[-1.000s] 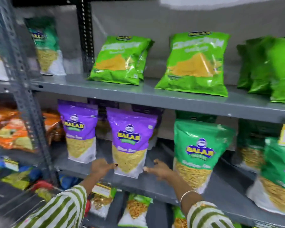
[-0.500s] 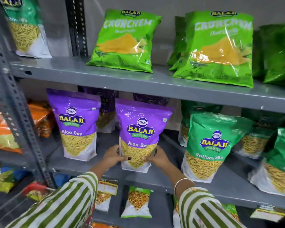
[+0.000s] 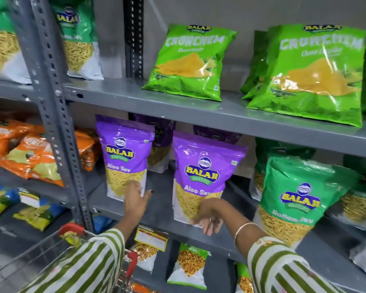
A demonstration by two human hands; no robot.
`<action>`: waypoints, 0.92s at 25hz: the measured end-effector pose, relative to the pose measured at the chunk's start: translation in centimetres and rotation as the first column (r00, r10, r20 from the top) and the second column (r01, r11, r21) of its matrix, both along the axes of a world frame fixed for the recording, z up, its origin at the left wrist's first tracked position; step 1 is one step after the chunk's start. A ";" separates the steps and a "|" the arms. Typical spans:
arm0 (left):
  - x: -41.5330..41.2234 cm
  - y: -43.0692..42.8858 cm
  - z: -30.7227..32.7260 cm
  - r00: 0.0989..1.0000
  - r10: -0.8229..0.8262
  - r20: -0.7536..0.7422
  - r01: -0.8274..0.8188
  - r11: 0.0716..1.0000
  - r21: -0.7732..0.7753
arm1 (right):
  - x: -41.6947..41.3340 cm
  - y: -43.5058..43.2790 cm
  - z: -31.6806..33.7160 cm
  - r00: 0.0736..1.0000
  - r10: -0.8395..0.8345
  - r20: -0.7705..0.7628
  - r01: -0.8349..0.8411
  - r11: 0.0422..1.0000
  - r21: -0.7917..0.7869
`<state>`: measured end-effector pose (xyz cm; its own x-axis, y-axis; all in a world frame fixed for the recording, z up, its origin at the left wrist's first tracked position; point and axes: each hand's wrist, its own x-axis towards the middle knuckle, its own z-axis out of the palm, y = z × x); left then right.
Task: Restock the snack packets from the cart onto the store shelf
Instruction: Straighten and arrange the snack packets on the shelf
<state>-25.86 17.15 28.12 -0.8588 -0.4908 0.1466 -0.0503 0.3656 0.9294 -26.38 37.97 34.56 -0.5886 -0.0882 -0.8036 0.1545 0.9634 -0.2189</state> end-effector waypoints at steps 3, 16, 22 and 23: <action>0.7 -4.6 0.6 0.966 0.237 -0.101 -0.245 0.967 -0.073 | -0.7 -7.1 -1.3 0.945 0.024 -0.327 -0.072 0.988 -0.135; -4.7 -13.3 0.1 0.982 -0.182 0.044 0.161 0.939 0.305 | -6.3 -18.6 -4.9 0.697 -0.598 -0.394 0.143 0.656 -0.741; -3.3 -13.1 1.3 0.981 -0.182 0.063 0.161 0.955 0.250 | -4.7 -17.9 -3.7 0.699 -0.586 -0.410 0.081 0.634 -0.769; -2.5 -12.6 2.3 0.989 -0.130 0.067 0.117 0.978 0.174 | -4.0 -17.7 -3.0 0.650 -0.573 -0.499 0.025 0.672 -0.740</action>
<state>-28.33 4.52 30.41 -0.9200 -0.3920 0.0013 -0.0888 0.2117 0.9733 -30.33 20.31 31.57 -0.9951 -0.0987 -0.0035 -0.0422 0.4565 -0.8887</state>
